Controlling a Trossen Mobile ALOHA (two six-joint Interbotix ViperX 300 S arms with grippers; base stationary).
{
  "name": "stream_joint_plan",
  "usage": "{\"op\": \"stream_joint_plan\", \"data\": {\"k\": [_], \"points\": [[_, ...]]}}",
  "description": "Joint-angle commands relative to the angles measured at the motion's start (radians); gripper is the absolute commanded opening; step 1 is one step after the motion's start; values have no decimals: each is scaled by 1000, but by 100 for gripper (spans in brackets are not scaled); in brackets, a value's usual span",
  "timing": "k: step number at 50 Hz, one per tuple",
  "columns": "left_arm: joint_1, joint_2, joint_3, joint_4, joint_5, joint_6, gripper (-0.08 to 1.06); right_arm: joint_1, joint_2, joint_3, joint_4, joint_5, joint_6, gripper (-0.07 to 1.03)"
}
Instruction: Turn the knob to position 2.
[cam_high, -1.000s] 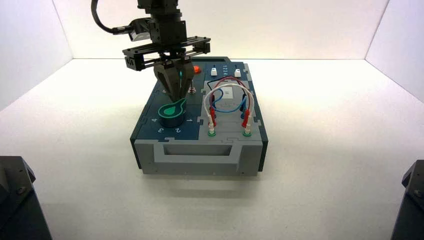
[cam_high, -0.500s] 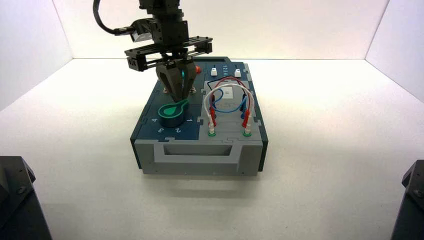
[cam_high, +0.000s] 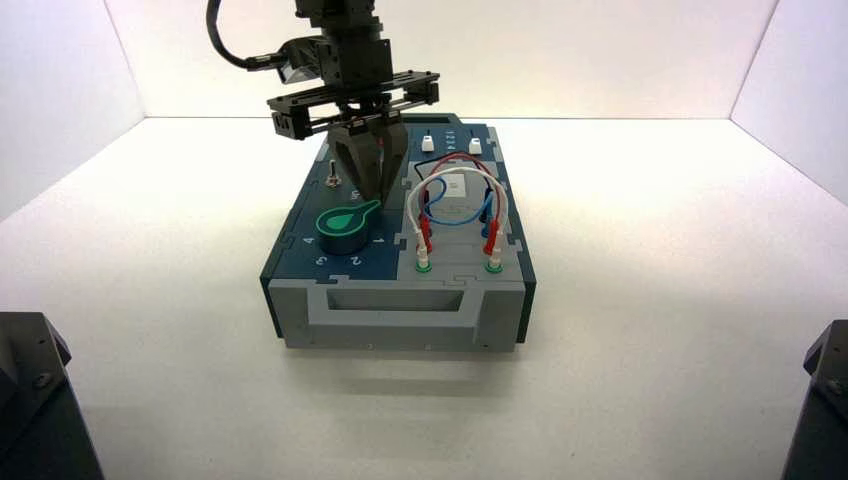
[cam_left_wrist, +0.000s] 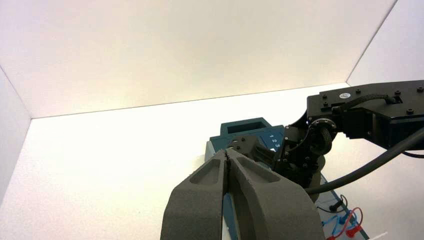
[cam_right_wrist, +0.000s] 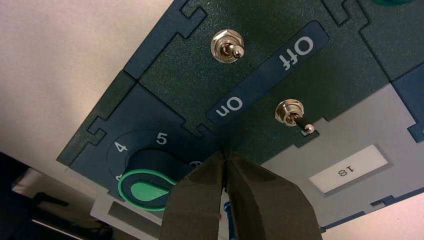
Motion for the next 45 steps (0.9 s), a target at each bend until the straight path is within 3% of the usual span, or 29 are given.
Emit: {"op": "stream_joint_plan", "data": {"k": [1, 45], "points": [[2, 8, -21, -2, -5, 3, -3, -5, -52, -9, -2, 5, -2, -2], [2, 8, -21, -2, -5, 3, -3, 12, -64, 0, 18, 29, 0, -2]]}}
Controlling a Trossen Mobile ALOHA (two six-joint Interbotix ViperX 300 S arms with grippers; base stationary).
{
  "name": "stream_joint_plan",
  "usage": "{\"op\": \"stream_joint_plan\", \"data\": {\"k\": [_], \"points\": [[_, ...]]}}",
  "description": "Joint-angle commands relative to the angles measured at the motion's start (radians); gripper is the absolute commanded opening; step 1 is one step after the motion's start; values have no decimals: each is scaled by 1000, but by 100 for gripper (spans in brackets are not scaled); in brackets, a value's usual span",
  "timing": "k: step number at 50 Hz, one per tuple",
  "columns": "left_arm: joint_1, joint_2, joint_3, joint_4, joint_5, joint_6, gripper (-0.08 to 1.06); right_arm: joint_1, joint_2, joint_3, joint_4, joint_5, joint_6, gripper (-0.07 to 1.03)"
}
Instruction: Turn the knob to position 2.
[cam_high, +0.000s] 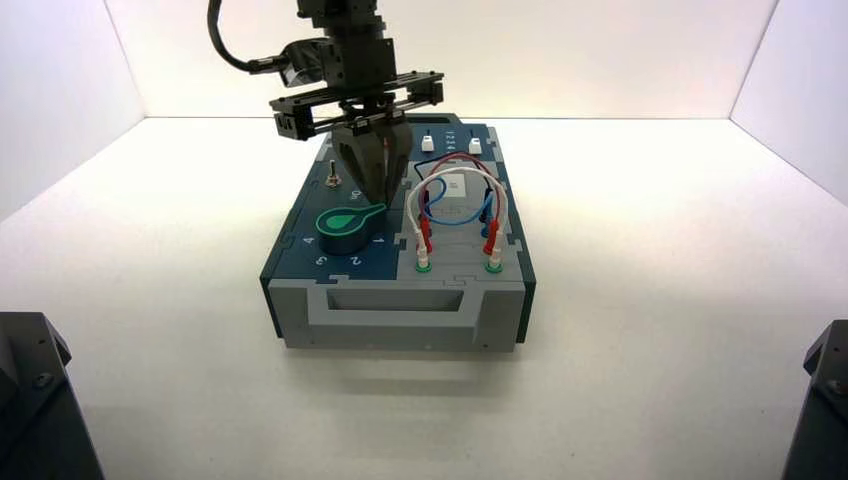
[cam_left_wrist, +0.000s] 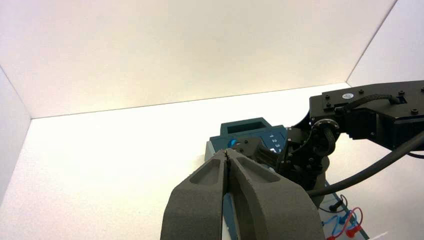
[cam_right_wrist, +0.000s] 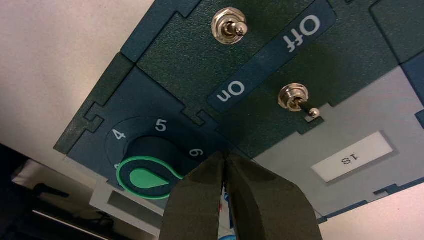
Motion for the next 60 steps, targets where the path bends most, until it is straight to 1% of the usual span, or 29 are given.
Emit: {"op": "stream_joint_plan", "data": {"k": [1, 33, 60], "points": [[2, 6, -21, -2, -5, 2, -3, 11, -55, -9, 6, 6, -2, -2], [2, 6, -21, -2, -5, 2, -3, 32, -86, 17, 17, 26, 2, -2], [2, 3, -21, -2, -5, 2, -3, 52, -87, 17, 20, 46, 8, -2]]}}
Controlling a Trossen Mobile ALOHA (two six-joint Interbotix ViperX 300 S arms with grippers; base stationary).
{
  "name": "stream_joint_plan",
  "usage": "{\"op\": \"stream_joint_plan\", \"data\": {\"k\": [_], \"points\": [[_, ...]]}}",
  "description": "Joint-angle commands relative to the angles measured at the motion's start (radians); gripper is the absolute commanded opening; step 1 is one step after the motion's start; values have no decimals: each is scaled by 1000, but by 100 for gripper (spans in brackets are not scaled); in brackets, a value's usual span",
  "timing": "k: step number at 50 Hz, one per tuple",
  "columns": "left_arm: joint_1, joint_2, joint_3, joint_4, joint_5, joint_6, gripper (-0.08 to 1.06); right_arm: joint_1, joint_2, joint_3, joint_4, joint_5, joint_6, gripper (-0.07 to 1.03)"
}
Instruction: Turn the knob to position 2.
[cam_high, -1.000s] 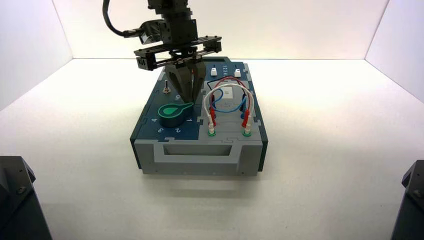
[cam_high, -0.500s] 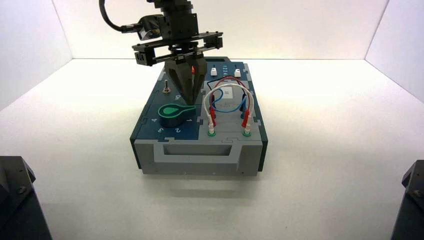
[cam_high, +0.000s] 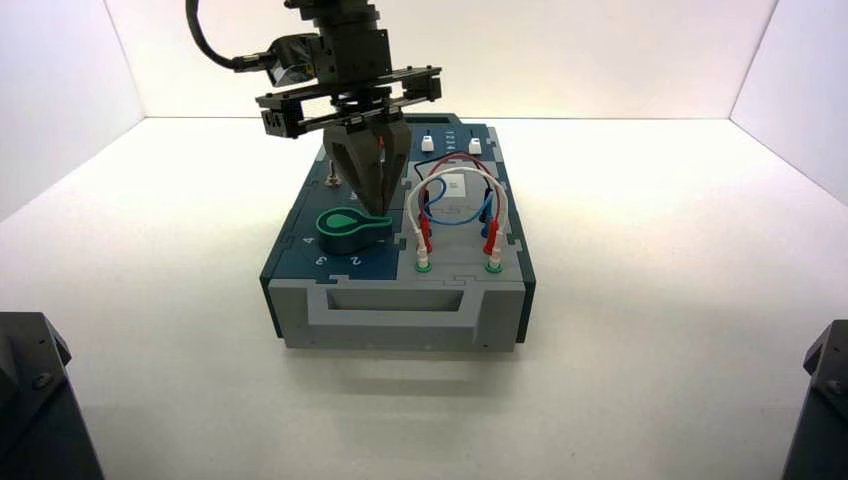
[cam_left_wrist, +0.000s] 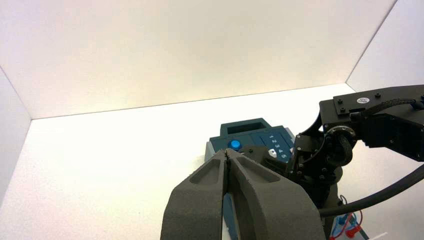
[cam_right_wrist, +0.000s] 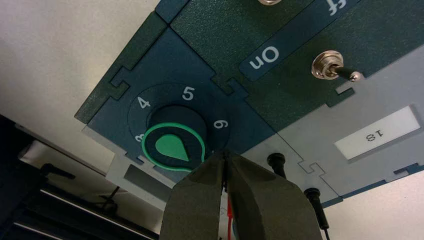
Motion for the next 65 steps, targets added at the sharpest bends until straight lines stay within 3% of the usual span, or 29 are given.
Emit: {"op": "stream_joint_plan", "data": {"k": [1, 65], "points": [[2, 6, -21, -2, -5, 3, -3, 14, -51, -11, 6, 11, 3, -2], [2, -6, -23, -2, -2, 6, -3, 43, -71, 21, 14, 20, 18, -2]]}}
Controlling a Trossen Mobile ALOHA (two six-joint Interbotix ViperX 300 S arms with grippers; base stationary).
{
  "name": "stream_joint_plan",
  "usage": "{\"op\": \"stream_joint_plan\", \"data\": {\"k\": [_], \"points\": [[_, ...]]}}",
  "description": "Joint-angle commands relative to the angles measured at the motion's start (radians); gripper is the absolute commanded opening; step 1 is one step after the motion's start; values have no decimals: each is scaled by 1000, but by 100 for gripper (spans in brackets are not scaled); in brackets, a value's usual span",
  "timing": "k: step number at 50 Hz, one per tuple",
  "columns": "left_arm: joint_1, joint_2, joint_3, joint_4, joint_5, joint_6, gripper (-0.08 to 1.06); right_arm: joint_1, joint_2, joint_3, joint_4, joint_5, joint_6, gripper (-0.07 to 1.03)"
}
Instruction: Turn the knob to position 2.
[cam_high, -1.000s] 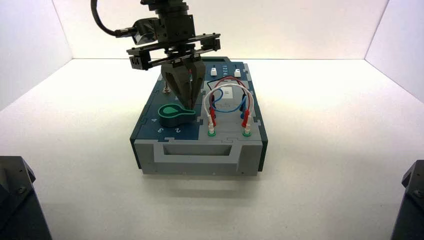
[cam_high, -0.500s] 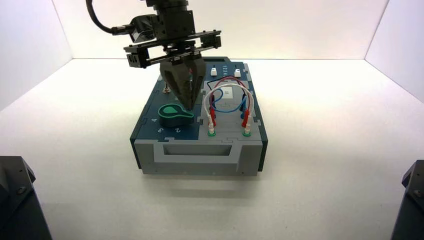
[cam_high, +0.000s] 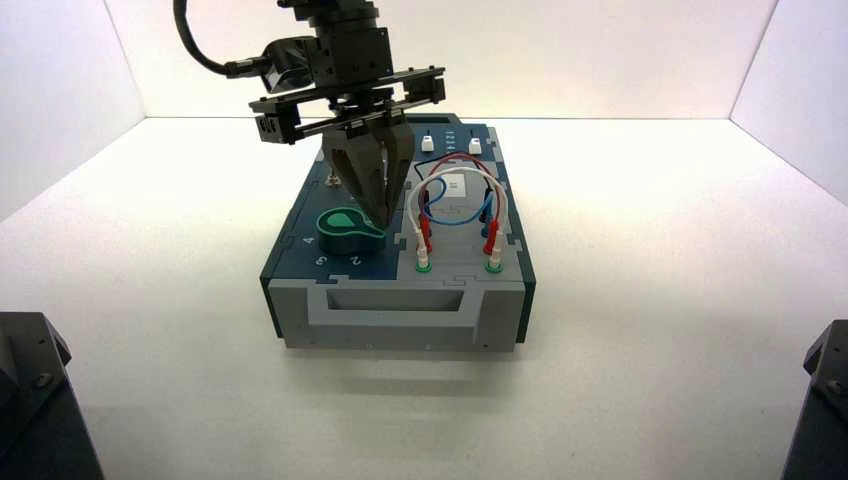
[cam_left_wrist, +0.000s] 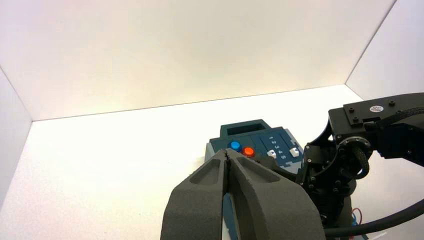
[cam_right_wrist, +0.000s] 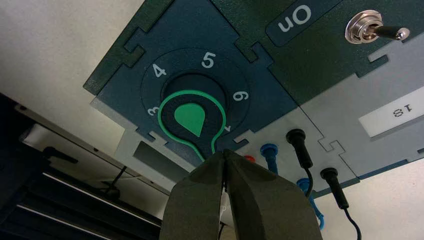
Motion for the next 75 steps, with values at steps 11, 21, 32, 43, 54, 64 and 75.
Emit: {"op": "stream_joint_plan", "data": {"k": [11, 21, 32, 43, 54, 64, 75], "points": [[2, 5, -23, 0, -2, 6, -3, 9, -35, -12, 6, -2, 3, -2], [2, 5, -23, 0, 0, 8, -3, 9, -40, -11, 6, -3, 6, -2], [2, 5, -23, 0, -2, 8, -3, 9, -40, -11, 11, -3, 9, -2], [2, 5, -23, 0, 0, 8, -3, 18, -40, -11, 23, -3, 9, -2], [2, 5, -23, 0, 0, 8, -3, 31, -31, -17, 28, -2, 9, -2], [2, 3, -23, 0, -2, 8, -3, 31, -29, -21, 31, -2, 11, -2], [2, 3, -23, 0, 0, 8, -3, 31, -28, -20, 31, -2, 11, -2]]}}
